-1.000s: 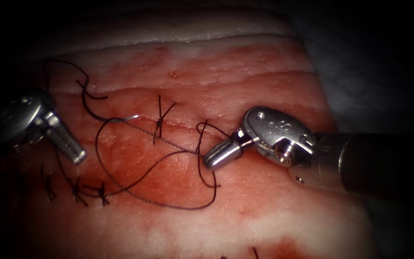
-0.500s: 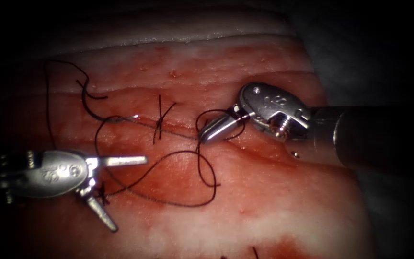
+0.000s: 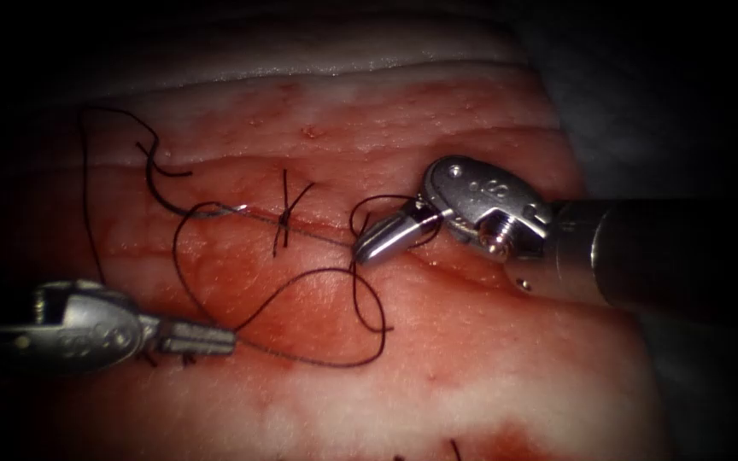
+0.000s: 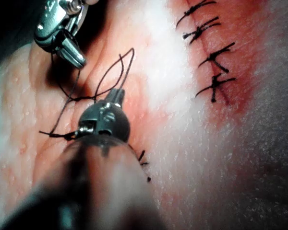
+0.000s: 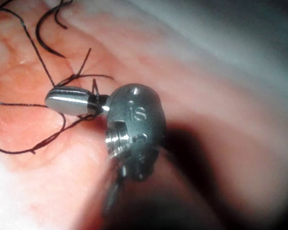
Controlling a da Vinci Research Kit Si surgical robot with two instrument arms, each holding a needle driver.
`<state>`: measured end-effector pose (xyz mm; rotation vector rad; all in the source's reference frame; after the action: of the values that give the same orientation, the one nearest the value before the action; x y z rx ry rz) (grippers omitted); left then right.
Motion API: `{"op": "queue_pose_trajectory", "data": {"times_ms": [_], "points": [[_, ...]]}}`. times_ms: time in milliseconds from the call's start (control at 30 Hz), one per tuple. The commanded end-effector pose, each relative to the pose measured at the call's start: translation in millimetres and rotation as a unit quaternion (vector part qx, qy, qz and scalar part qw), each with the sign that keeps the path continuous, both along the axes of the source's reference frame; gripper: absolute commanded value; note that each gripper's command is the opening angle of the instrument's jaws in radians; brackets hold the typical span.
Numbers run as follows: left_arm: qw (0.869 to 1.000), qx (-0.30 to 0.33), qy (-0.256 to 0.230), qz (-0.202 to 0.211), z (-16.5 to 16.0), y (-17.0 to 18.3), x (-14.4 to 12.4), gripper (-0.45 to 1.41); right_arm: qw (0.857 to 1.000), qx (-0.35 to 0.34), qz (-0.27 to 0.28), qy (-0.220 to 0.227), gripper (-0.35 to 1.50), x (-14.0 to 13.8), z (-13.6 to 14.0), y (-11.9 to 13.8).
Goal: Wound Closure
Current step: Use the left gripper to move the suture out of the way, then re-grasp the suture loop.
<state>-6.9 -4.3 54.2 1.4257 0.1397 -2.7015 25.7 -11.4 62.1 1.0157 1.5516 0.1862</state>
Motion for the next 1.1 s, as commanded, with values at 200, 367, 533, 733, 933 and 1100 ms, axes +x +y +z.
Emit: {"op": "queue_pose_trajectory", "data": {"times_ms": [200, 367, 533, 733, 933, 1100], "points": [[1.0, 0.026, -0.018, 0.0, 1.5, 0.5, 0.6, 0.73, 1.0, -0.001, 0.001, 0.0, -0.35, 1.0, 0.5, 0.2], [0.999, 0.039, -0.005, 0.01, 1.6, -2.4, -5.1, 0.78, 1.0, -0.001, 0.001, 0.0, -0.35, 1.0, 0.5, 0.2], [0.999, 0.026, 0.039, -0.008, 3.6, -2.4, -7.7, 0.26, 1.0, -0.003, 0.0, 0.0, -0.35, 1.1, 0.7, -0.2], [0.992, -0.08, 0.095, 0.022, 7.3, -1.9, -6.4, -0.45, 1.0, -0.005, 0.003, -0.003, -0.35, 1.0, 0.8, -0.4], [0.982, -0.123, 0.125, 0.063, 4.7, 0.0, 2.4, -0.45, 1.0, -0.004, 0.005, -0.004, -0.35, 1.2, 0.8, -0.3], [0.959, -0.176, 0.146, 0.17, 1.6, 3.6, 7.2, -0.45, 1.0, -0.004, 0.008, -0.006, -0.35, 2.0, 0.9, -0.2]]}}
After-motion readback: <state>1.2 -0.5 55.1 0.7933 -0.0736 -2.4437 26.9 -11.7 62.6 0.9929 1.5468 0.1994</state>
